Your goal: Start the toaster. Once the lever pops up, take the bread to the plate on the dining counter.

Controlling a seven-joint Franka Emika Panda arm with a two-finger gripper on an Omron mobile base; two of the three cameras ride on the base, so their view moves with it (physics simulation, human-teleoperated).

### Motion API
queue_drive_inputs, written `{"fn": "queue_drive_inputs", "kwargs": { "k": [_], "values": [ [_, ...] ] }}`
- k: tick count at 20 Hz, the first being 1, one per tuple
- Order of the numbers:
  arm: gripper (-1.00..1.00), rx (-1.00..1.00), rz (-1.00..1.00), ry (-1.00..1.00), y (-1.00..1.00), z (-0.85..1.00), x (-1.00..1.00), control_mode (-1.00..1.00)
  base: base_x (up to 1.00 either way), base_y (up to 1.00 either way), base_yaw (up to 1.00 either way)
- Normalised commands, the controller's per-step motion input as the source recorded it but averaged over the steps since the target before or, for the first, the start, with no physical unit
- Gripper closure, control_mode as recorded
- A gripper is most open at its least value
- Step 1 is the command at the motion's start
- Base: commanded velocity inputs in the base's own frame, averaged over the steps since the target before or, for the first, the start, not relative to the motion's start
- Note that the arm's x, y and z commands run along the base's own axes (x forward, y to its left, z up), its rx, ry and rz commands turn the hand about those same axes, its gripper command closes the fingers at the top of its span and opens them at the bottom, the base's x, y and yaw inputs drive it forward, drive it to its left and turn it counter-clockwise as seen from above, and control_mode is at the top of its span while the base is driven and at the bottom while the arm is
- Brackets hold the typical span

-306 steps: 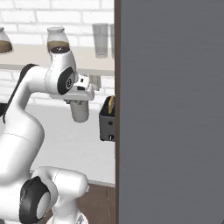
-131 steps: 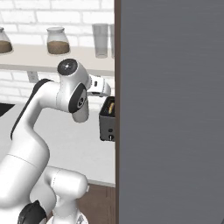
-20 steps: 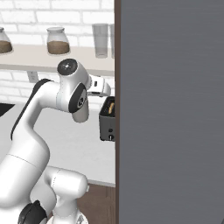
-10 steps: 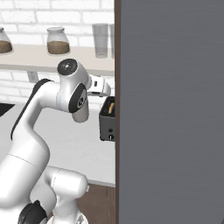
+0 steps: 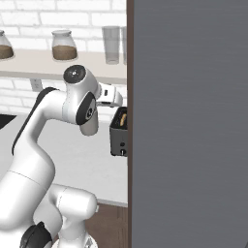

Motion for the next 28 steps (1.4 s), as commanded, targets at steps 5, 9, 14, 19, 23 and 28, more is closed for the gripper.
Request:
{"fn": "queue_drive_inputs", "kwargs": {
  "k": [5, 9, 14, 19, 23, 28],
  "values": [
    [-1.0, 0.0, 0.0, 0.0, 0.0, 0.0, 0.0, -1.0, 0.0, 0.0, 0.0],
    [-1.0, 0.0, 0.0, 0.0, 0.0, 0.0, 0.0, -1.0, 0.0, 0.0, 0.0],
    [-1.0, 0.0, 0.0, 0.0, 0.0, 0.0, 0.0, -1.0, 0.0, 0.0, 0.0],
    [-1.0, 0.0, 0.0, 0.0, 0.0, 0.0, 0.0, -1.0, 0.0, 0.0, 0.0],
    [-1.0, 0.0, 0.0, 0.0, 0.0, 0.0, 0.0, -1.0, 0.0, 0.0, 0.0],
    [-1.0, 0.0, 0.0, 0.0, 0.0, 0.0, 0.0, -1.0, 0.0, 0.0, 0.0]
  ]
}}
